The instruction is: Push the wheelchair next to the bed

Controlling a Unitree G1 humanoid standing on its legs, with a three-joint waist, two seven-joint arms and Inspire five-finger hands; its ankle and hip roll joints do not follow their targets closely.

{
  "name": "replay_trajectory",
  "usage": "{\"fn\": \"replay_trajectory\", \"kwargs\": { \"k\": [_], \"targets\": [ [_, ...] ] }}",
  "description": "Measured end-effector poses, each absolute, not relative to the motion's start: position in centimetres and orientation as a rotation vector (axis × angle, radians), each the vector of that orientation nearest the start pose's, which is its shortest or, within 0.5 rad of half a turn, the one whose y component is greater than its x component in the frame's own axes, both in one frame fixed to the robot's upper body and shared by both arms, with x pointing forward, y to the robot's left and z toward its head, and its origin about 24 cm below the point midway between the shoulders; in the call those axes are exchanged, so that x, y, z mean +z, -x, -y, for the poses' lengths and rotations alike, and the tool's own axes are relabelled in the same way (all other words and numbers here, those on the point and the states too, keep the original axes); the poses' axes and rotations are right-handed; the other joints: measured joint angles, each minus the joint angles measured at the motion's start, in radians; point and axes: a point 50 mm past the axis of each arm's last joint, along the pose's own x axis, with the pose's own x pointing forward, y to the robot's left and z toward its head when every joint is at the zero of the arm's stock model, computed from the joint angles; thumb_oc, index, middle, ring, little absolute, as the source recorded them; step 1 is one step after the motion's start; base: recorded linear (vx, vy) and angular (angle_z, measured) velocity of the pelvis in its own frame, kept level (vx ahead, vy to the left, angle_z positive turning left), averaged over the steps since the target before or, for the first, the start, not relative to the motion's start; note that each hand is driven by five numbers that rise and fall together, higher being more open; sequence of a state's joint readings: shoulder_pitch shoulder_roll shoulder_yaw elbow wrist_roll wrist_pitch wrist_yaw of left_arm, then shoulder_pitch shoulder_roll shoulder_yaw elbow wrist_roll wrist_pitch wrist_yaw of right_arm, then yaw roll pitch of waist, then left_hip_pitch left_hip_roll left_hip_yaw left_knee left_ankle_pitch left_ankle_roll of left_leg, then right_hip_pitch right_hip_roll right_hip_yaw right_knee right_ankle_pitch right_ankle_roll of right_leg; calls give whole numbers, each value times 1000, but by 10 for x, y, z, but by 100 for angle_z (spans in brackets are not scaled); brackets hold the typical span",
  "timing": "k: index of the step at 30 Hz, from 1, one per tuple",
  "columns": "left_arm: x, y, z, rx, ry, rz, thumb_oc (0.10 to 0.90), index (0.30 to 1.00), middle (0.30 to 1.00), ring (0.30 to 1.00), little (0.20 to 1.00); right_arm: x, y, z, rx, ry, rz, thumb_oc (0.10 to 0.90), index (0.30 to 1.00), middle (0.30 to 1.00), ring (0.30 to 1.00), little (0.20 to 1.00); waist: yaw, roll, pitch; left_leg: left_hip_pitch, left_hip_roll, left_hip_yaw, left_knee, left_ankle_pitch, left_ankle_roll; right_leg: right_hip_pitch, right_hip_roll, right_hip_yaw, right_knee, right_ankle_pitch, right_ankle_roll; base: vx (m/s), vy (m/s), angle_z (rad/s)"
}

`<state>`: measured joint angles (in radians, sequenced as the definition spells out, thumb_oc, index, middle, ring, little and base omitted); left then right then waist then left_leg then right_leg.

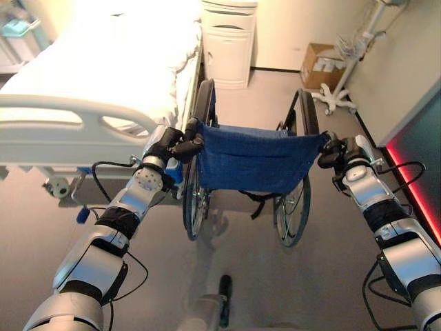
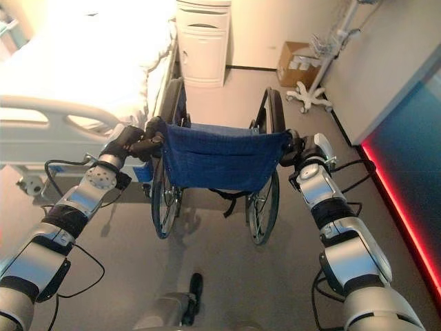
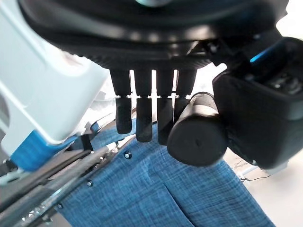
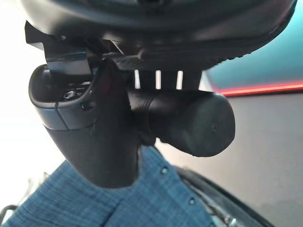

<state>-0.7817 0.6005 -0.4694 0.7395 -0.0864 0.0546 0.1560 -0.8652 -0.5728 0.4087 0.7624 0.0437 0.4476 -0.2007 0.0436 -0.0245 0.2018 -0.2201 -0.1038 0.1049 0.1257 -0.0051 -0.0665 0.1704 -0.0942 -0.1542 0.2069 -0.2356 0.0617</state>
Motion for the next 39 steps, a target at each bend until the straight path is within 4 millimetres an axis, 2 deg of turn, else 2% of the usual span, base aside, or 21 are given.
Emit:
{"fn": "replay_trajectory", "kwargs": {
  "k": [1,2,3,5,13,15,18,21,24,25,26,27,28,29,30,31,32,33,34,36,39],
  "targets": [
    [125,-381,-226,70,-752,-39,400,300,300,300,300,127,-386,244,-280,761,-311,400,300,300,300,300,5,-50,-3,-34,-12,38,123,-46,60,16,-58,-27,-65,10,-15,141,92,-58],
    [122,-380,-225,68,-749,-44,400,300,300,300,300,134,-388,244,-286,767,-294,400,300,300,300,300,38,-6,-13,-42,45,5,211,-66,124,16,-28,-22,-61,-4,16,179,112,-56],
    [119,-381,-221,60,-744,-48,400,300,300,300,300,132,-387,247,-294,770,-296,400,300,300,300,300,32,12,-15,-39,37,-17,200,-64,179,17,-24,-36,-44,-5,18,182,110,-24],
    [112,-381,-211,52,-726,-54,400,300,300,300,300,122,-383,255,-314,775,-332,400,300,300,300,300,24,8,-16,29,7,-87,92,-13,155,-13,-35,-40,73,18,14,164,99,21],
    [114,-381,-206,54,-718,-23,400,300,300,300,300,119,-380,263,-322,745,-315,400,300,300,300,300,26,-11,-27,26,3,-117,67,-10,151,-55,-23,-8,163,27,11,199,63,7],
    [109,-379,-205,54,-707,-24,400,300,300,300,300,113,-376,267,-319,747,-315,400,300,300,300,300,23,-10,-30,88,-2,-205,1,42,185,-143,-8,37,325,1,10,306,12,18],
    [105,-374,-208,89,-683,-11,400,300,300,300,300,120,-375,262,-300,745,-267,400,300,300,300,300,-15,34,-6,108,24,-304,-19,51,175,-294,84,75,231,-29,-31,433,-48,25],
    [103,-371,-218,117,-688,-17,400,300,300,300,300,128,-377,251,-278,725,-231,400,300,300,300,300,-67,37,18,96,13,-299,3,22,191,-426,71,93,88,26,19,389,-118,79],
    [104,-371,-218,110,-703,-8,400,300,300,300,300,124,-375,249,-288,686,-271,400,300,300,300,300,-113,-21,19,123,17,-310,-54,-9,224,-443,10,93,-2,61,72,440,-210,111],
    [114,-374,-217,115,-702,24,400,300,300,300,300,125,-376,250,-296,664,-276,400,300,300,300,300,-130,-76,34,134,-7,-290,-14,-25,228,-442,-24,76,-14,119,91,497,-248,116],
    [118,-377,-215,126,-696,34,400,300,300,300,300,135,-382,253,-308,650,-265,400,300,300,300,300,-159,-79,63,79,-19,-209,269,-78,182,-424,-24,82,0,141,119,521,-236,111],
    [116,-378,-213,124,-692,25,400,300,300,300,300,136,-383,254,-311,652,-271,400,300,300,300,300,-163,-64,63,83,-18,-189,371,-132,155,-420,-18,79,8,141,119,476,-169,70],
    [107,-377,-208,113,-677,2,400,300,300,300,300,138,-383,257,-315,678,-274,400,300,300,300,300,-151,-19,56,142,7,-179,414,-202,142,-422,3,63,43,141,118,476,-147,40],
    [105,-377,-203,90,-679,-2,400,300,300,300,300,142,-380,264,-323,697,-272,400,300,300,300,300,-151,44,39,226,97,-233,219,-311,84,-468,46,35,179,131,63,463,-131,40],
    [103,-376,-202,73,-697,-2,400,300,300,300,300,137,-377,267,-328,697,-285,400,300,300,300,300,-149,29,36,234,116,-185,200,-302,109,-493,21,44,289,98,10,487,-94,106],
    [100,-374,-200,63,-702,0,400,300,300,300,300,127,-372,270,-317,695,-322,400,300,300,300,300,-181,-31,0,246,130,-148,165,-298,84,-488,-33,70,414,40,-32,443,-64,127],
    [98,-373,-198,49,-720,-6,400,300,300,300,300,119,-370,272,-312,687,-352,400,300,300,300,300,-201,-57,-16,236,144,-148,296,-314,48,-425,-55,65,327,-32,9,476,-64,100],
    [95,-372,-200,55,-718,-17,400,300,300,300,300,117,-371,270,-308,683,-354,400,300,300,300,300,-180,-42,-21,240,168,-148,381,-308,35,-410,-33,63,310,-16,8,359,-37,20],
    [88,-370,-200,44,-733,-41,400,300,300,300,300,114,-371,269,-311,687,-359,400,300,300,300,300,-165,-4,-34,245,184,-149,452,-237,-7,-383,3,49,256,-11,-21,472,24,-11],
    [82,-369,-200,38,-734,-58,400,300,300,300,300,115,-372,268,-320,689,-354,400,300,300,300,300,-155,-14,-19,182,169,-150,562,-152,-33,-316,19,77,149,54,-40,408,78,0],
    [79,-368,-202,37,-743,-64,400,300,300,300,300,112,-372,264,-330,689,-354,400,300,300,300,300,-114,-26,3,128,136,-124,300,-175,-20,-218,26,117,-4,119,-64,447,192,-38]
  ]
}}
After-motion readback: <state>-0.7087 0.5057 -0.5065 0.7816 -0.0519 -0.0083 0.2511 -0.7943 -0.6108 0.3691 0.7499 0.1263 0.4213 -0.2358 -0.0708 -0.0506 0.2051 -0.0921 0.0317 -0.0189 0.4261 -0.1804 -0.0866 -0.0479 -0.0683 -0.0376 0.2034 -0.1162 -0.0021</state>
